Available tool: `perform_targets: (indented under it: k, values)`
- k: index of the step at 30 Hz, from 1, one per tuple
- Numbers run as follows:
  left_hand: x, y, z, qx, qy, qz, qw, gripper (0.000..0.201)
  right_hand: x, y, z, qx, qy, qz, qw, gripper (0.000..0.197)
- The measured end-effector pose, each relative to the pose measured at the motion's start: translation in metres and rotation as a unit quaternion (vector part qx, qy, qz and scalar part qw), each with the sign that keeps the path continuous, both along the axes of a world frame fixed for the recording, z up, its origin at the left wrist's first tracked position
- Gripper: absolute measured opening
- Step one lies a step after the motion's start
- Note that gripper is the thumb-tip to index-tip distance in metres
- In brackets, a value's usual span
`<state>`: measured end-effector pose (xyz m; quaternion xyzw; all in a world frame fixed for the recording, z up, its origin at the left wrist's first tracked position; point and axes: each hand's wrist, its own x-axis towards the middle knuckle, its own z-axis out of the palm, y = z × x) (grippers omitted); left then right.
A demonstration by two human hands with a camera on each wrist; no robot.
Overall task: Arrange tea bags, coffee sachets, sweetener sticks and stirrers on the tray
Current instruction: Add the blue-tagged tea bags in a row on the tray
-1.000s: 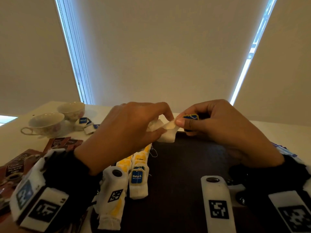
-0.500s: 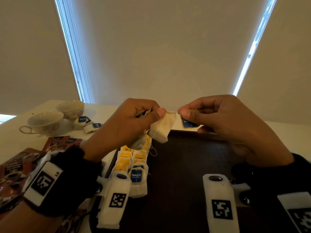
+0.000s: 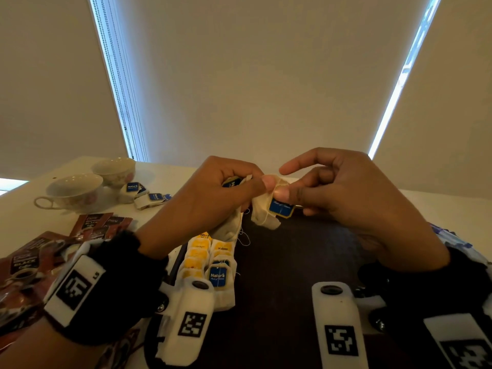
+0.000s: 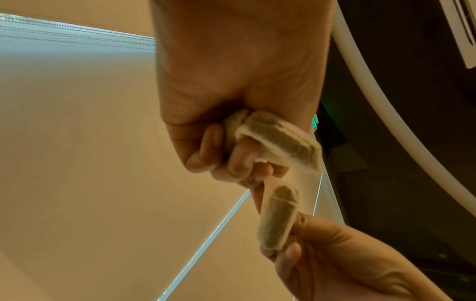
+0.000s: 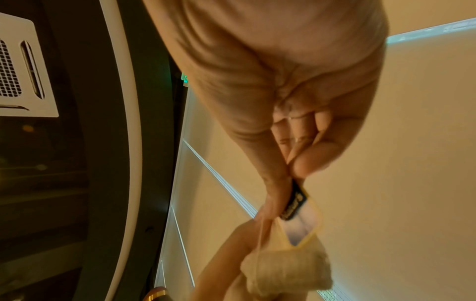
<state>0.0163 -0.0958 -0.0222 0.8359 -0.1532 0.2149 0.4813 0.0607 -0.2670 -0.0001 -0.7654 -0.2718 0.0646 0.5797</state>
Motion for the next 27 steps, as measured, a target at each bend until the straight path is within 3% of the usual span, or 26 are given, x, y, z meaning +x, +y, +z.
perform_targets:
  k: [11,18,22,27]
  values:
    - [-0.003,0.006,0.002,0.065,0.026,-0.036,0.997,0.015,0.000,-0.002,0.001,0.044,0.006,-0.014,0.999,0.035]
    - [-0.002,0.011,0.002,0.068,0.062,-0.057,0.994,0.038,-0.001,0.002,-0.001,0.056,0.004,0.013,0.998,0.040]
    - [-0.003,0.013,0.003,0.052,0.083,-0.079,0.992,0.023,-0.001,0.004,-0.003,0.032,-0.023,0.006,0.999,0.049]
    - [-0.002,0.015,0.001,0.089,0.082,-0.083,0.989,0.033,-0.006,0.006,-0.005,-0.018,-0.037,0.041,0.998,0.028]
